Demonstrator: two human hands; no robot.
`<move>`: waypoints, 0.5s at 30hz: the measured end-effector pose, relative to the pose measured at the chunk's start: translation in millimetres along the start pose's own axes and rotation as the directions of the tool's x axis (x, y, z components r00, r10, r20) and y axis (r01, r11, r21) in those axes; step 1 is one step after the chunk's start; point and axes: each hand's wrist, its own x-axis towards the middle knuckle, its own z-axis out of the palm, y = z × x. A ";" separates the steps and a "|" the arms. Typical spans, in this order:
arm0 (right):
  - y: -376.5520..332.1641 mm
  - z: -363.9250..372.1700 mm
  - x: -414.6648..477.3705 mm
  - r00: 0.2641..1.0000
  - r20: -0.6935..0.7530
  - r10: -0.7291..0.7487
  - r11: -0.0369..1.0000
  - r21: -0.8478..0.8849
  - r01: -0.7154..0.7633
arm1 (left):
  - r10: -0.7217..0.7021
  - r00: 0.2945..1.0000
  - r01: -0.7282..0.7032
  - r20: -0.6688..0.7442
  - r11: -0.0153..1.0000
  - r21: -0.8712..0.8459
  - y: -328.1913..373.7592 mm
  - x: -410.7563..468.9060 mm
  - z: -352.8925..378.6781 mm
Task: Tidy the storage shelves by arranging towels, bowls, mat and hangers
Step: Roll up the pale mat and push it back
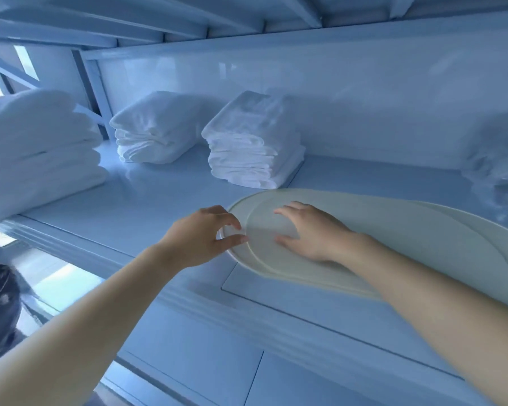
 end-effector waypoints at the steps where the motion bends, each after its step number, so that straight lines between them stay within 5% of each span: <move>1: 4.4 1.1 6.5 1.000 0.008 -0.011 1.000 -0.003 0.011 | -0.015 1.000 0.014 0.009 1.000 0.013 -4.7 8.0 0.6; 9: 19.5 15.7 38.4 0.999 0.048 -0.019 0.999 -0.032 0.021 | -0.103 0.993 0.101 0.057 0.994 0.044 -11.8 65.1 21.2; 15: 20.6 20.7 32.6 0.999 -0.040 -0.001 1.000 -0.010 0.001 | -0.198 0.977 0.207 0.080 0.969 -0.136 -11.1 96.9 24.2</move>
